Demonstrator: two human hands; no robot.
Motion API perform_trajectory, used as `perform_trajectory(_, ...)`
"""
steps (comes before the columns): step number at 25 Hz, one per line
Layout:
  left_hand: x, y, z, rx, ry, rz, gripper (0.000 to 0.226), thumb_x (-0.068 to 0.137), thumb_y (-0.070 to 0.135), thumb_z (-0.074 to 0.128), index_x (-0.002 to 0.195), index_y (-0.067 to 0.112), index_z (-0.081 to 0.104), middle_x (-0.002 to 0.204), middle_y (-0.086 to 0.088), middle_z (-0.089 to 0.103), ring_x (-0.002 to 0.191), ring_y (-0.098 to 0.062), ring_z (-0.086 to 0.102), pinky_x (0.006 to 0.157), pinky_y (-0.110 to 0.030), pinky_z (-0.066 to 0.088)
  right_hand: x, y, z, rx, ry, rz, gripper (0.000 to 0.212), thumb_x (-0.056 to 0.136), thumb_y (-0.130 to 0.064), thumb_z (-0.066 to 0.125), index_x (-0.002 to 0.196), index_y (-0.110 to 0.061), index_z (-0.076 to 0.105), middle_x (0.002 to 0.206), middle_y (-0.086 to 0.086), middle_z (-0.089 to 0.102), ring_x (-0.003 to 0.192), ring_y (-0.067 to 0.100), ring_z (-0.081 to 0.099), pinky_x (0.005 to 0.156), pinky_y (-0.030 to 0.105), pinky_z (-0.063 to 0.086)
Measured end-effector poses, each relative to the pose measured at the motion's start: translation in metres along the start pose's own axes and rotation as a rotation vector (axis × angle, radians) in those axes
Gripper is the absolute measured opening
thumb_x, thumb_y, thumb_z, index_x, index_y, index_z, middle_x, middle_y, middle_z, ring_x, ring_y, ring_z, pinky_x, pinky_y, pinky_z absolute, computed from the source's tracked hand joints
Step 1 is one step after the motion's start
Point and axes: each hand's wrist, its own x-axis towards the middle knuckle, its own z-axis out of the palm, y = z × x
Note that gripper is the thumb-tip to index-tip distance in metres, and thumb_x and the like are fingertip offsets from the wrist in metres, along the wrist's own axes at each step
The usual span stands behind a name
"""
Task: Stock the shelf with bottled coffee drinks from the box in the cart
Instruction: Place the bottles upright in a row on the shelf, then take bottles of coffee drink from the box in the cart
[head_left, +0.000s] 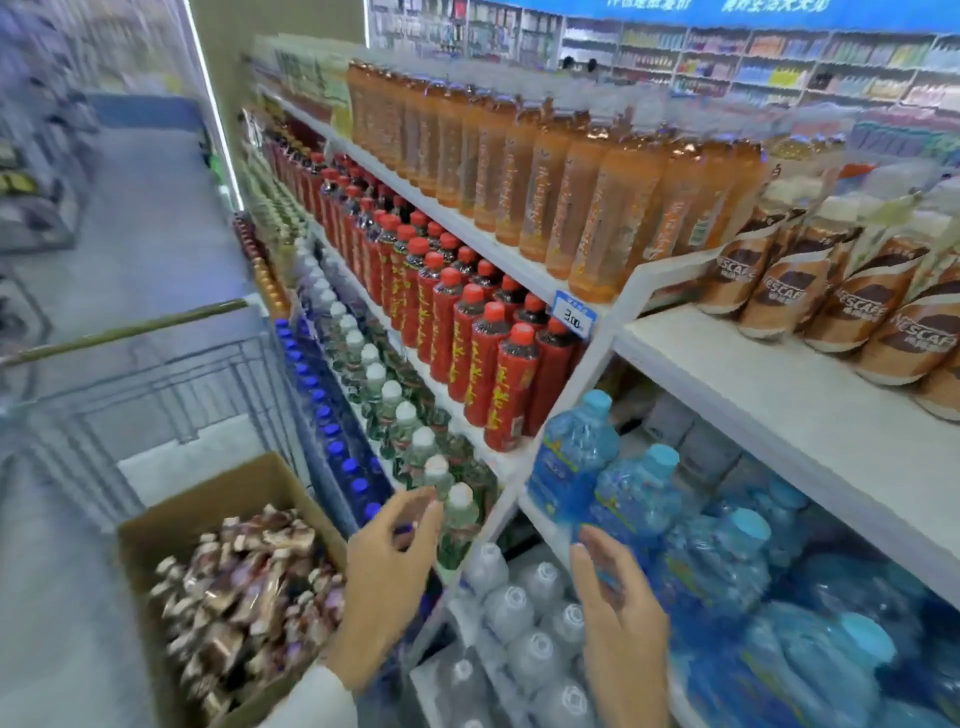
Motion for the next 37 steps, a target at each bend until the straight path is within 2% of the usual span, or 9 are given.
perform_trajectory(5,-0.046,-0.075,-0.08,0.077,0.149,-0.243,0.011,0.096,0.027,0.07,0.101,0.036,0.074,0.094,0.022,0.076,0.088,0.006,0.069,0.073,-0.009,0.05,-0.028,0.059,0.061,-0.084,-0.193,0.266,0.016,0.094,-0.017,0.071,0.109,-0.021,0.073,0.112,0.002,0.071,0.095,-0.005,0.062,0.092,0.029,0.047)
perform_trajectory(9,-0.06,-0.116,-0.126,0.068,0.278,-0.432,0.008,0.095,0.031,0.07,0.098,0.038,0.073,0.091,0.027,0.074,0.087,0.012,0.065,0.069,-0.008,0.049,-0.038,0.092,0.11,-0.155,-0.285,0.354,0.015,0.091,-0.011,0.074,0.102,-0.02,0.074,0.108,0.001,0.074,0.103,0.013,0.067,0.09,0.03,0.046)
perform_trajectory(16,-0.042,-0.203,-0.175,0.091,0.359,-0.706,0.006,0.093,0.039,0.071,0.099,0.041,0.07,0.093,0.034,0.07,0.09,0.013,0.065,0.074,-0.01,0.049,-0.034,0.128,0.2,-0.366,-0.461,0.481,0.013,0.089,-0.028,0.076,0.099,-0.034,0.071,0.108,-0.004,0.074,0.104,0.013,0.066,0.093,0.032,0.049)
perform_trajectory(19,-0.014,-0.242,-0.187,0.152,0.314,-0.805,0.021,0.092,0.05,0.068,0.107,0.036,0.066,0.094,0.023,0.07,0.087,0.009,0.063,0.073,-0.01,0.044,-0.027,0.127,0.234,-0.432,-0.546,0.508,0.011,0.093,-0.031,0.072,0.103,-0.034,0.068,0.111,-0.011,0.072,0.109,0.011,0.064,0.097,0.03,0.046)
perform_trajectory(21,0.009,-0.268,-0.19,0.193,0.265,-0.848,0.031,0.093,0.047,0.067,0.119,0.03,0.063,0.103,0.012,0.071,0.09,0.003,0.062,0.078,-0.021,0.048,-0.022,0.121,0.254,-0.439,-0.573,0.526,0.013,0.095,-0.033,0.068,0.108,-0.033,0.066,0.113,-0.013,0.07,0.111,0.008,0.062,0.094,0.027,0.044)
perform_trajectory(25,0.061,-0.315,-0.185,0.266,0.155,-0.956,0.046,0.095,0.043,0.063,0.134,0.018,0.058,0.128,-0.008,0.068,0.114,-0.028,0.064,0.094,-0.033,0.047,-0.011,0.116,0.284,-0.497,-0.607,0.565,0.022,0.098,-0.04,0.062,0.118,-0.031,0.063,0.116,-0.016,0.066,0.11,-0.001,0.059,0.084,0.018,0.042)
perform_trajectory(30,0.112,-0.367,-0.169,0.349,0.025,-1.037,0.055,0.097,0.038,0.063,0.142,0.009,0.052,0.139,-0.016,0.06,0.128,-0.036,0.055,0.109,-0.04,0.043,0.008,0.135,0.305,-0.58,-0.685,0.591,0.021,0.098,-0.041,0.061,0.118,-0.035,0.064,0.117,-0.02,0.065,0.104,-0.012,0.056,0.079,0.011,0.041)
perform_trajectory(35,0.137,-0.418,-0.149,0.602,-0.158,-1.074,0.08,0.099,0.034,0.063,0.158,0.002,0.018,0.164,-0.022,0.02,0.149,-0.042,0.025,0.121,-0.048,0.029,0.026,0.161,0.314,-0.605,-0.718,0.605,0.023,0.096,-0.049,0.061,0.118,-0.044,0.061,0.115,-0.028,0.064,0.104,-0.015,0.056,0.083,0.014,0.043)
perform_trajectory(37,0.14,-0.43,-0.143,0.715,-0.161,-1.083,0.082,0.098,0.031,0.066,0.158,0.003,0.017,0.163,-0.024,0.02,0.148,-0.044,0.024,0.118,-0.051,0.03,0.03,0.168,0.314,-0.62,-0.734,0.603,0.025,0.095,-0.05,0.061,0.119,-0.044,0.062,0.115,-0.029,0.064,0.107,-0.013,0.056,0.088,0.017,0.044)
